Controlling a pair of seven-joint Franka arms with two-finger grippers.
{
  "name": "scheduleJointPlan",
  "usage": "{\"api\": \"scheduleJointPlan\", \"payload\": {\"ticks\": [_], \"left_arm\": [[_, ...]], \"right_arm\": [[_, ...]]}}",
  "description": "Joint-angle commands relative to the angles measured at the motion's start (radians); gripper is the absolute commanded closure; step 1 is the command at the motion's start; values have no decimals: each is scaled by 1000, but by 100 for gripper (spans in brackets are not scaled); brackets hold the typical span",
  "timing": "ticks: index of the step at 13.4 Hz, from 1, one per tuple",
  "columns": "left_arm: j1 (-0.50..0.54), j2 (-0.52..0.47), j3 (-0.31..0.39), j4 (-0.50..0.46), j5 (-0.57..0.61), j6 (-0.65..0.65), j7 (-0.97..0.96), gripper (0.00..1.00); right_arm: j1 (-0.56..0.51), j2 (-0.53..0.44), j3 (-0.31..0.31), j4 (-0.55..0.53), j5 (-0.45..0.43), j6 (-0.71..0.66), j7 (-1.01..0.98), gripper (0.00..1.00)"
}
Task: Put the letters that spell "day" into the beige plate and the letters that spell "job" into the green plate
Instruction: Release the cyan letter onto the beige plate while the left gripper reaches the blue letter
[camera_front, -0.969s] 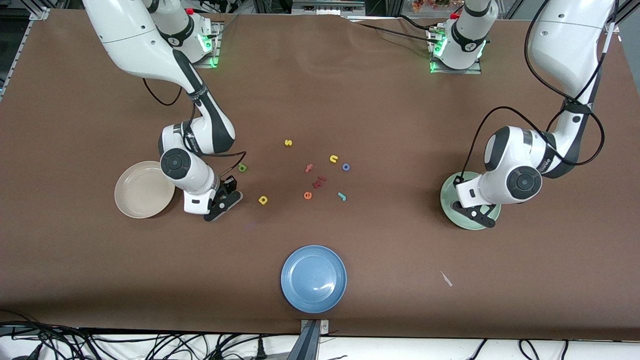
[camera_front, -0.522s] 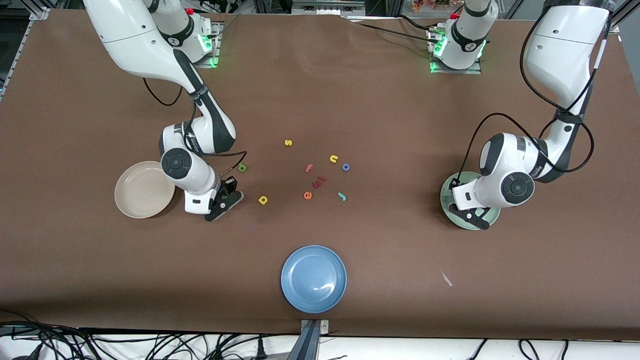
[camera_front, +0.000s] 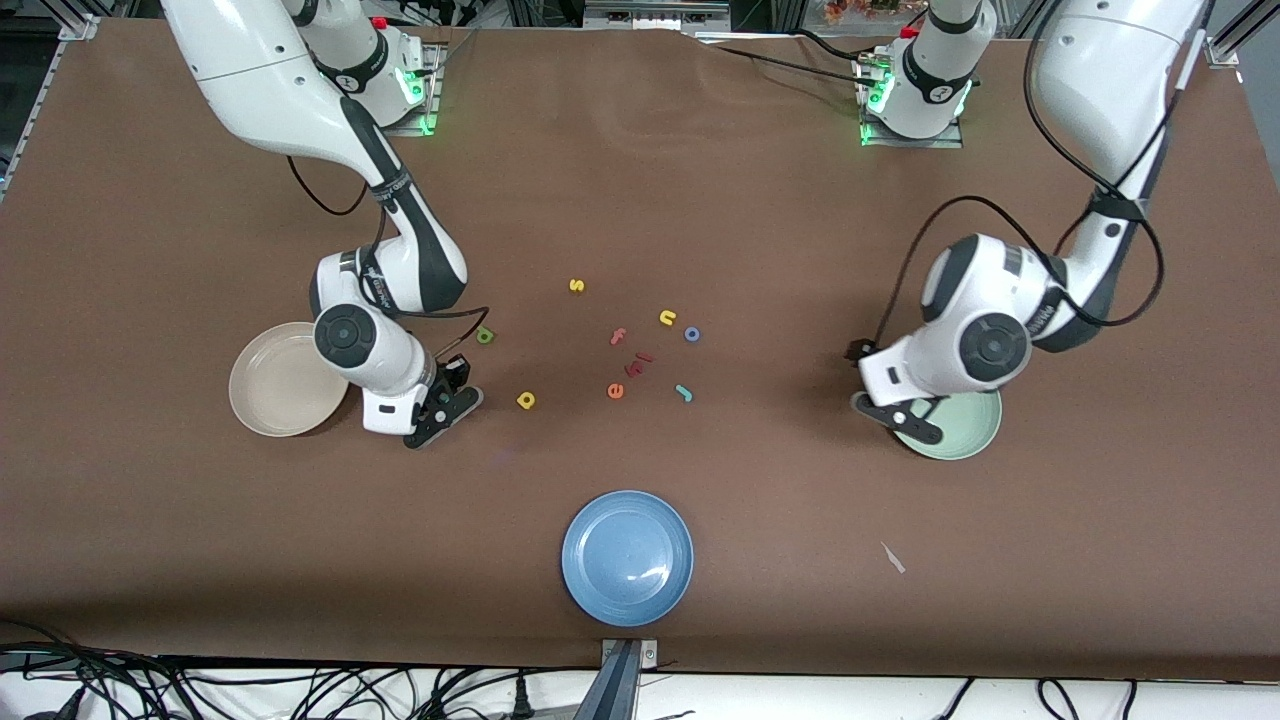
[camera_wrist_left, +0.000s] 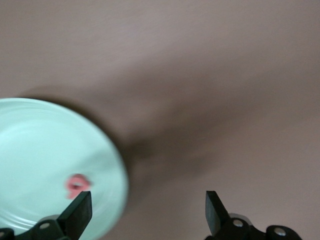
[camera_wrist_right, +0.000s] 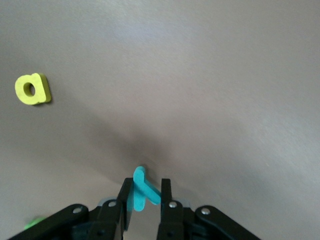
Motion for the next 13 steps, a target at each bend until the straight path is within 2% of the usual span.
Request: {"api": "scheduleJointPlan", "payload": {"ticks": [1, 3, 6, 10, 11, 12, 13], "left_arm": [[-51, -3, -55, 7, -8, -7, -293, 0], [-129, 21, -55, 48, -14, -5, -514, 0], [-241, 78, -55, 111, -10, 9, -866, 0], [-335, 170, -49, 120, 3, 205, -1262, 0], [-340, 179, -49, 117, 3, 226, -1303, 5], [-340, 181, -49, 114, 4, 226, -1305, 16], [-341, 183, -49, 110, 4, 226, -1305, 35]], "right_arm": [[-60, -35, -6, 20, 32, -102, -19, 85], [-87, -69, -41, 7, 32, -158, -22, 85], [-87, -121, -130, -25, 31, -230, -33, 85], [-87, -230, -213, -175, 31, -193, -44, 85], [-87, -239, -235, -213, 32, -155, -56, 85], [-87, -246, -246, -253, 32, -96, -80, 85], [-88, -247, -250, -297, 32, -21, -91, 85]]}}
